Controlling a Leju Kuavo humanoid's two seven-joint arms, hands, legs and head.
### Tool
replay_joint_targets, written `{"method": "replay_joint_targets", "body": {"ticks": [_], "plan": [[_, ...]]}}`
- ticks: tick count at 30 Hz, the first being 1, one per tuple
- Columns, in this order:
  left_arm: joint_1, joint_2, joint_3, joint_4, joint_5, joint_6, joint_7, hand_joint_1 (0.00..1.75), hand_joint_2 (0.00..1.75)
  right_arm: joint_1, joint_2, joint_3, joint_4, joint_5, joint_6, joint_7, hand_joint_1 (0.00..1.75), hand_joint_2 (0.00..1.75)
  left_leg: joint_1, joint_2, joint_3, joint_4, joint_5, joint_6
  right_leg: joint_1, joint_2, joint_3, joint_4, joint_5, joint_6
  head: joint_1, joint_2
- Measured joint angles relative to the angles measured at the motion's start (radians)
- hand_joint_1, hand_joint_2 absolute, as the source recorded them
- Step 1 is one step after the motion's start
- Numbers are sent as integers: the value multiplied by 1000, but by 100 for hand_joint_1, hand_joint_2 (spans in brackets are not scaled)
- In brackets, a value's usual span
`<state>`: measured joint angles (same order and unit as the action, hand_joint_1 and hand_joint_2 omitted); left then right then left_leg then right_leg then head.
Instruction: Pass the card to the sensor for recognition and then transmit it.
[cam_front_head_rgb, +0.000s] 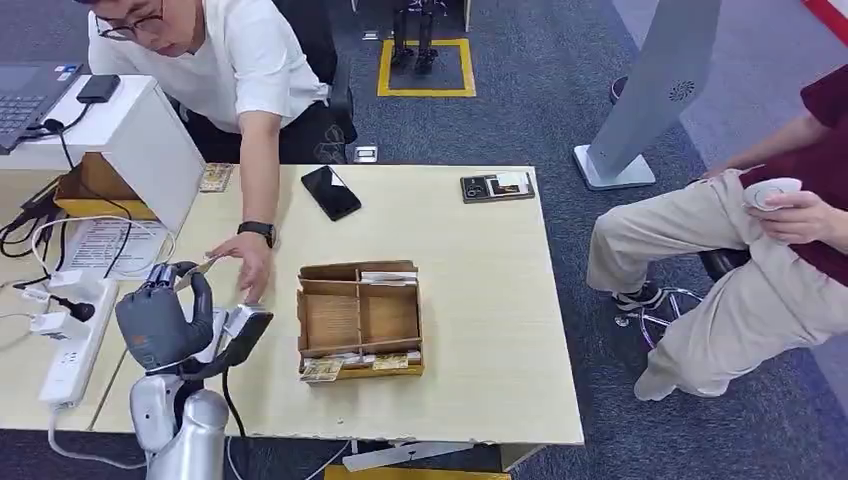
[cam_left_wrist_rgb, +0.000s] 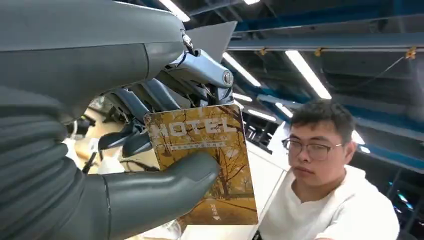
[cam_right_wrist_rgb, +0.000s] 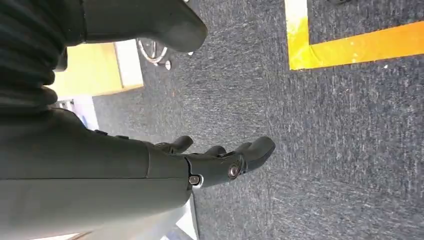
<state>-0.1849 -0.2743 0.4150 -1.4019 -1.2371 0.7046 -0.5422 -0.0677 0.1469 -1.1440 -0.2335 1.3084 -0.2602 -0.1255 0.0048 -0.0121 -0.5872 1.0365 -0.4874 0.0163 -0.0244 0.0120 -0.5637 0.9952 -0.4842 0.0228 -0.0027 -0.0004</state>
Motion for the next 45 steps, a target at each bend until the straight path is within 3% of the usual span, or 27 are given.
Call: {"method": "replay_joint_targets", "body": {"ticks": [5,13,20,24,25,26,27,36,40,45], "plan": [[-37,1,-21,-3,-17,0,111,175,175,0,0,3,0,-10,2,3,0,175,0,0,0,0,0,0,0,0,0,0,0,0,0,0],[-80,2,-77,-2,-24,-1,160,175,175,-1,0,13,1,-7,2,10,0,175,0,0,0,0,0,0,-1,0,0,0,0,0,0,0],[-104,33,-141,45,-70,-2,282,175,175,-2,0,25,1,0,2,12,0,175,0,0,0,0,0,0,0,0,0,0,0,0,0,0],[-104,53,-177,74,-79,-2,314,175,175,-2,0,27,1,0,3,13,0,175,0,0,0,0,0,0,0,0,0,0,0,0,0,0],[-104,57,-183,81,-80,-2,319,161,175,-2,0,27,1,0,3,13,0,175,0,0,0,0,0,0,0,0,0,0,0,0,0,0],[-104,61,-189,89,-82,-2,329,40,175,-2,0,27,1,0,3,13,0,175,0,0,0,0,0,0,0,0,0,0,0,0,0,0],[-104,66,-196,98,-83,-2,347,3,175,-2,0,27,1,0,3,13,0,175,0,0,0,0,0,0,0,0,0,0,0,0,0,0],[-104,72,-206,106,-83,-2,366,0,175,-2,0,27,2,0,3,13,0,175,0,0,0,0,0,0,0,0,0,0,0,0,0,0],[-105,119,-293,158,-76,-2,464,0,175,-2,0,28,2,6,2,21,0,175,0,0,-1,0,0,0,0,0,0,0,0,0,0,0],[-103,135,-315,172,-73,-2,470,0,175,-2,0,28,2,8,0,23,0,175,0,0,-1,0,0,0,0,0,0,0,0,0,0,0]]}}
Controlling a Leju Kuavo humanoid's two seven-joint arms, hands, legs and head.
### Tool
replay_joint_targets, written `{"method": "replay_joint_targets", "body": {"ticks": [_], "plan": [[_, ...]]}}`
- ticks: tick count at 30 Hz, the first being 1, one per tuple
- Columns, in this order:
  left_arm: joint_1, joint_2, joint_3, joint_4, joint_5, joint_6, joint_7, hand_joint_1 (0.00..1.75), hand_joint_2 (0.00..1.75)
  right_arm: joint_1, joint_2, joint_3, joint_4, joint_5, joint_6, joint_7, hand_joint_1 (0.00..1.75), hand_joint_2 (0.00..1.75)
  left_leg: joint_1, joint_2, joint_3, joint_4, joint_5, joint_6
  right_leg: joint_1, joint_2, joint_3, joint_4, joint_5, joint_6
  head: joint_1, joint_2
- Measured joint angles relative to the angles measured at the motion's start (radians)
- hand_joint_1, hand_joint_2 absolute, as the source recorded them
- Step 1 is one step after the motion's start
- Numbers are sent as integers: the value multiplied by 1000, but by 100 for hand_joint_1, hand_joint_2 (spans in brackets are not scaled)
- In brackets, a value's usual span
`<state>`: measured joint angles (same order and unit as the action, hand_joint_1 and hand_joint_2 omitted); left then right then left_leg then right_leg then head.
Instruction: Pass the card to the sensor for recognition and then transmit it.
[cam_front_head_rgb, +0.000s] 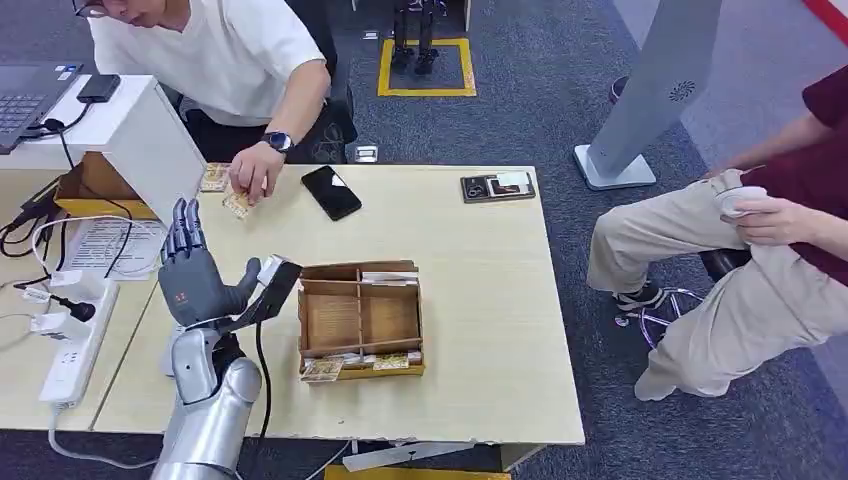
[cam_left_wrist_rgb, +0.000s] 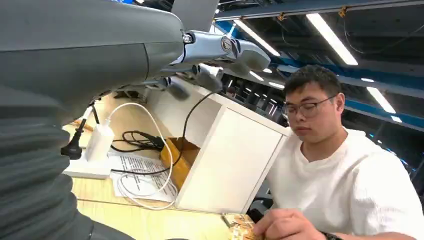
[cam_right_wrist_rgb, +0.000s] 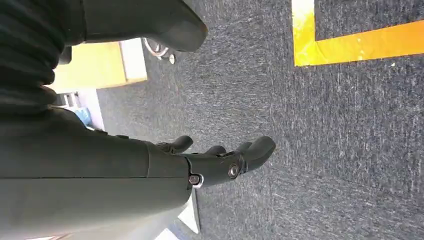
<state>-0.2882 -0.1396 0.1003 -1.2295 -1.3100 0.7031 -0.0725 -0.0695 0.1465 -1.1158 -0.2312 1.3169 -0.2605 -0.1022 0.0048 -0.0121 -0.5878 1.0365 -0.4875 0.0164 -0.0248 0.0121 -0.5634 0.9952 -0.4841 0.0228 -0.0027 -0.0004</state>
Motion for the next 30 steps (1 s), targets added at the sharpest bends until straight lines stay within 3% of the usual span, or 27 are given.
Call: {"method": "replay_joint_targets", "body": {"ticks": [7,8,19,30], "plan": [[1,0,0,0,0,0,-2,0,175,0,0,0,0,0,0,-3,0,175,0,0,0,0,0,0,0,0,0,0,0,0,0,0],[1,0,0,0,0,0,-2,0,0,0,0,0,0,0,0,-3,0,175,0,0,0,0,0,0,0,0,0,0,0,0,0,0],[8,-2,0,-3,15,0,-42,0,0,0,0,0,0,-3,-1,-3,0,175,0,0,0,0,0,0,0,0,0,0,0,0,0,0],[8,-2,0,-4,17,0,-44,0,0,0,0,0,0,-6,-2,-3,0,175,0,0,0,0,0,0,0,0,0,0,0,0,0,0]]}}
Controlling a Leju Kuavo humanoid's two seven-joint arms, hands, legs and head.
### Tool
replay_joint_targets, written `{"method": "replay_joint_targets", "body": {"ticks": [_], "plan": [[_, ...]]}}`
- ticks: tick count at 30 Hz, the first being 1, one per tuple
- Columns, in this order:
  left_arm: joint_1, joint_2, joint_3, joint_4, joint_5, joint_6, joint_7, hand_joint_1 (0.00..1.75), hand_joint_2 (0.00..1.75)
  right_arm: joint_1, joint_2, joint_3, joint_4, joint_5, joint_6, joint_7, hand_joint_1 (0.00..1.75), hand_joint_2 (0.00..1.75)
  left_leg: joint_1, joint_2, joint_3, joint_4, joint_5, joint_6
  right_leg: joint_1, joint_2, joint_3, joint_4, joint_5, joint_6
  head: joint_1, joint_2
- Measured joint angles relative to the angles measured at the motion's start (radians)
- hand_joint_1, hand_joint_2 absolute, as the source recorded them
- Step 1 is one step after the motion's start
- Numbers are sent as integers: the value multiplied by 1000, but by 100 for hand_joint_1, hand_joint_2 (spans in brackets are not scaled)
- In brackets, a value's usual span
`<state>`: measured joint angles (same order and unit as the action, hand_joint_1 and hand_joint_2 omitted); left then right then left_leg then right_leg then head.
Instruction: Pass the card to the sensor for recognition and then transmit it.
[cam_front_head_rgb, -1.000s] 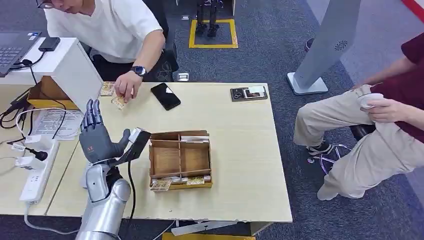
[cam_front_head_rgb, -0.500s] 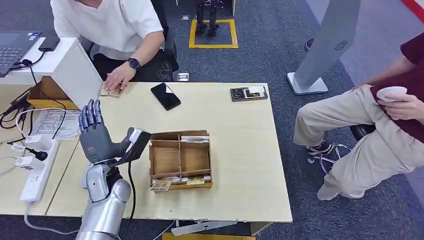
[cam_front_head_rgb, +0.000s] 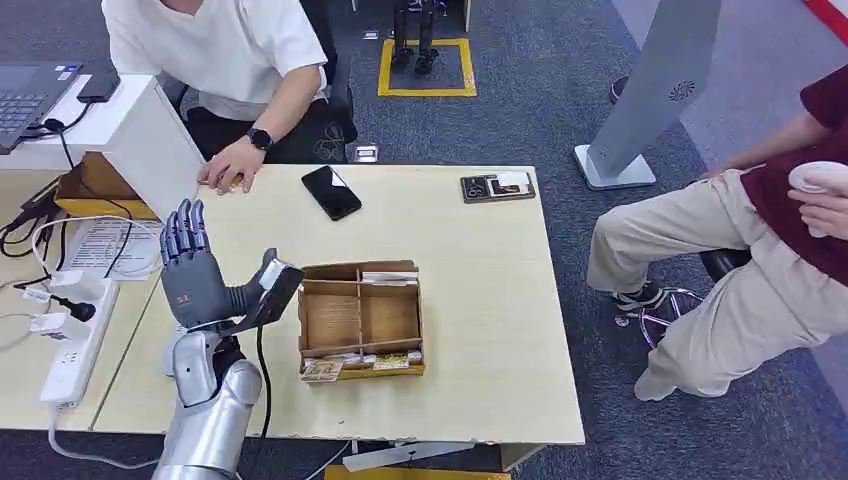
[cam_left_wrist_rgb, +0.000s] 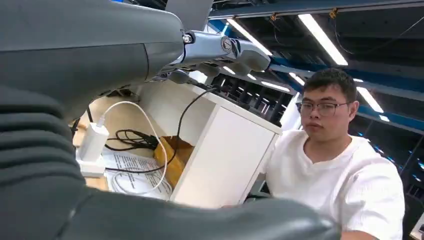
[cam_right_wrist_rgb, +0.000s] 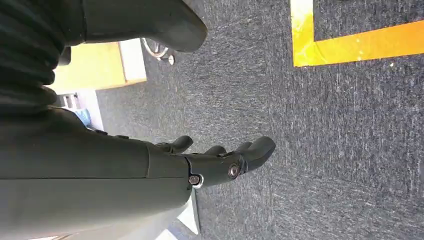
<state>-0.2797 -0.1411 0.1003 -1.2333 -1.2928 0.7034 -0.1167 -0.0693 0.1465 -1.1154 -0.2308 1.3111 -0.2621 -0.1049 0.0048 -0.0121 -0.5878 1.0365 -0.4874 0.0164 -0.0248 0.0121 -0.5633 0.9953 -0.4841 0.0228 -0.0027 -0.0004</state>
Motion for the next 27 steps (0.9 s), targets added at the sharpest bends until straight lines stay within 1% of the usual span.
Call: {"method": "replay_joint_targets", "body": {"ticks": [8,9,11,12,15,16,17,19,22,24,25,26,27], "plan": [[0,0,0,0,0,0,0,0,0,0,0,0,0,0,0,0,0,175,0,0,0,0,0,0,0,0,0,0,0,0,0,0],[1,0,0,0,5,0,-3,0,175,0,0,0,0,0,0,0,0,175,0,0,0,0,0,0,0,0,0,0,0,0,0,0],[3,-4,0,-3,55,0,-38,0,175,0,0,0,0,0,0,0,0,175,0,0,0,0,0,0,0,0,0,0,0,0,0,0],[8,-10,0,-13,71,0,-65,0,175,1,0,0,0,-1,-1,0,0,175,0,0,0,0,0,0,0,0,0,0,0,0,0,0],[26,-30,0,-54,103,0,-135,0,175,1,0,0,0,-3,-3,3,0,175,0,0,0,0,0,0,0,0,0,0,0,0,0,0],[29,-35,0,-60,107,0,-143,0,175,1,0,0,0,-3,-3,3,0,175,0,0,0,0,0,0,0,0,0,0,0,0,0,0],[40,-43,0,-82,123,0,-169,0,175,1,0,0,0,-4,-3,3,0,175,0,0,0,0,0,0,0,0,0,0,0,0,0,0],[58,-50,0,-106,148,0,-200,0,175,2,0,0,0,-6,-3,2,0,175,0,0,0,0,0,0,0,0,0,0,0,0,0,0],[87,-53,-11,-138,212,0,-250,0,175,2,0,0,0,-10,-8,-2,0,175,0,0,0,0,0,0,0,0,0,0,0,0,0,0],[111,-48,-37,-160,241,0,-276,0,175,2,0,0,0,-10,-9,-6,0,175,0,0,0,0,0,0,0,0,0,0,0,0,0,0],[125,-42,-58,-170,250,0,-277,0,175,2,0,0,0,-10,-9,-7,0,175,0,0,0,0,0,0,0,0,0,0,0,0,0,0],[136,-31,-85,-178,254,0,-276,0,0,3,0,0,0,-10,-8,-8,0,175,0,0,0,0,0,0,0,0,0,0,0,0,0,0],[145,-18,-116,-185,256,0,-270,0,0,3,0,0,0,-10,-7,-8,0,175,0,0,0,0,0,0,0,0,0,0,0,0,0,0]]}}
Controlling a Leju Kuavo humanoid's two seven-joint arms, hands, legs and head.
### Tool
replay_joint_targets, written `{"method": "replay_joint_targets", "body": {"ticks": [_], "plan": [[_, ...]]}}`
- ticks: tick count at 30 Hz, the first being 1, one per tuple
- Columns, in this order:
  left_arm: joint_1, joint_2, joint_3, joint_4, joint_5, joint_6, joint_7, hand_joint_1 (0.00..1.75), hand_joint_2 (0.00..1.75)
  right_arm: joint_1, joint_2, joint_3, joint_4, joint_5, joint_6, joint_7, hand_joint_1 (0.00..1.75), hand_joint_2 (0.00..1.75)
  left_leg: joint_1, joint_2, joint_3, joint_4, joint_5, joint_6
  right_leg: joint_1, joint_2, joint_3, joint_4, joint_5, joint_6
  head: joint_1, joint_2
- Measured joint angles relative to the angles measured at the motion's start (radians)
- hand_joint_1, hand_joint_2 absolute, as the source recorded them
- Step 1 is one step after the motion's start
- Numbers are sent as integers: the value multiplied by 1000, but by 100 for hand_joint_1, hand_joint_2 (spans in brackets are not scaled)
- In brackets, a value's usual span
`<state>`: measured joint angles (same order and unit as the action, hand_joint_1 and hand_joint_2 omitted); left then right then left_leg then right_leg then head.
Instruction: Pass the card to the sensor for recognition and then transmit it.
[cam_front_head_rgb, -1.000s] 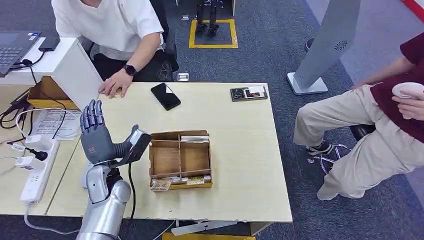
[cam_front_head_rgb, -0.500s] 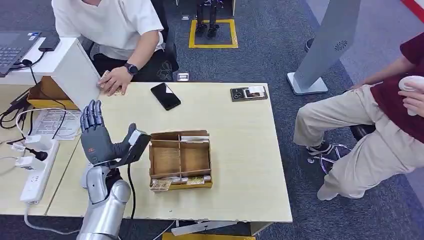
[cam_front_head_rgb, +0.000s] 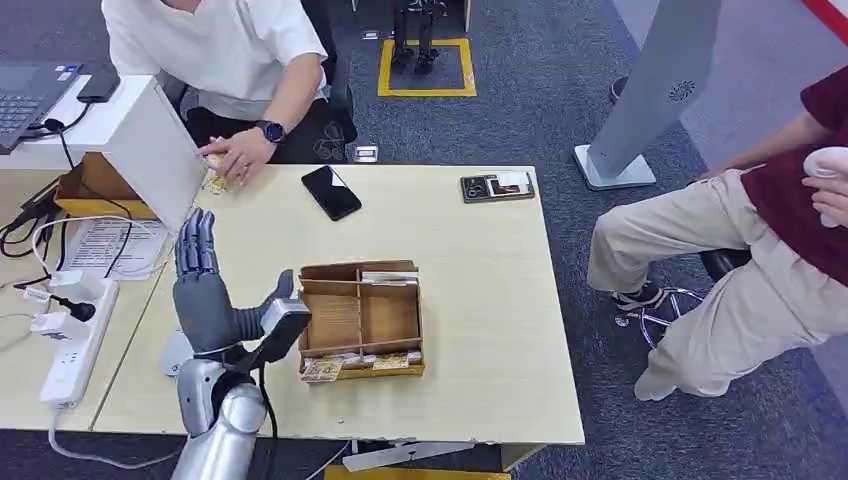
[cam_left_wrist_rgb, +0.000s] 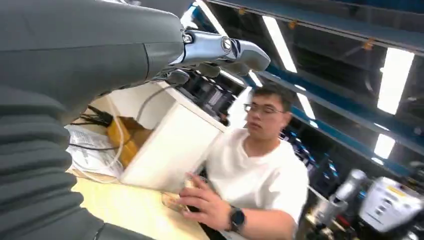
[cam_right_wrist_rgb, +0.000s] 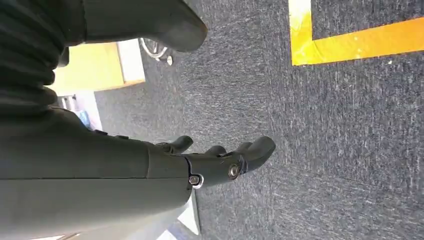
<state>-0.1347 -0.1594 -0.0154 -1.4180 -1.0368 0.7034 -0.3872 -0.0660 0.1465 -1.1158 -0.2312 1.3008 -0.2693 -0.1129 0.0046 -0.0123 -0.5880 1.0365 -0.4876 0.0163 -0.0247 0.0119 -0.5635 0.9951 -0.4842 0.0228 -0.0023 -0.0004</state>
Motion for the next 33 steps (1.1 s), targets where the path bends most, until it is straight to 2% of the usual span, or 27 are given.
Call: {"method": "replay_joint_targets", "body": {"ticks": [1,6,15,23,33], "plan": [[8,14,-29,-7,8,0,2,0,175,0,0,0,0,0,0,-2,0,175,0,0,0,0,0,0,0,0,0,0,0,0,0,0],[43,55,-132,-39,28,0,-1,0,175,1,-2,0,0,0,0,-4,0,175,0,0,0,0,0,0,0,0,0,0,0,0,0,0],[61,74,-180,-63,32,0,-8,0,175,3,-2,0,0,-1,-2,-4,0,175,0,0,0,0,0,0,0,0,0,0,0,0,0,0],[62,118,-262,-67,20,0,78,0,175,4,-2,0,0,-4,-2,-5,0,175,0,0,0,0,0,0,0,0,0,0,0,0,0,0],[62,161,-316,-67,16,0,101,0,175,4,-2,0,0,-4,0,-10,0,175,0,0,0,0,0,0,0,0,0,0,0,0,0,0]]}}
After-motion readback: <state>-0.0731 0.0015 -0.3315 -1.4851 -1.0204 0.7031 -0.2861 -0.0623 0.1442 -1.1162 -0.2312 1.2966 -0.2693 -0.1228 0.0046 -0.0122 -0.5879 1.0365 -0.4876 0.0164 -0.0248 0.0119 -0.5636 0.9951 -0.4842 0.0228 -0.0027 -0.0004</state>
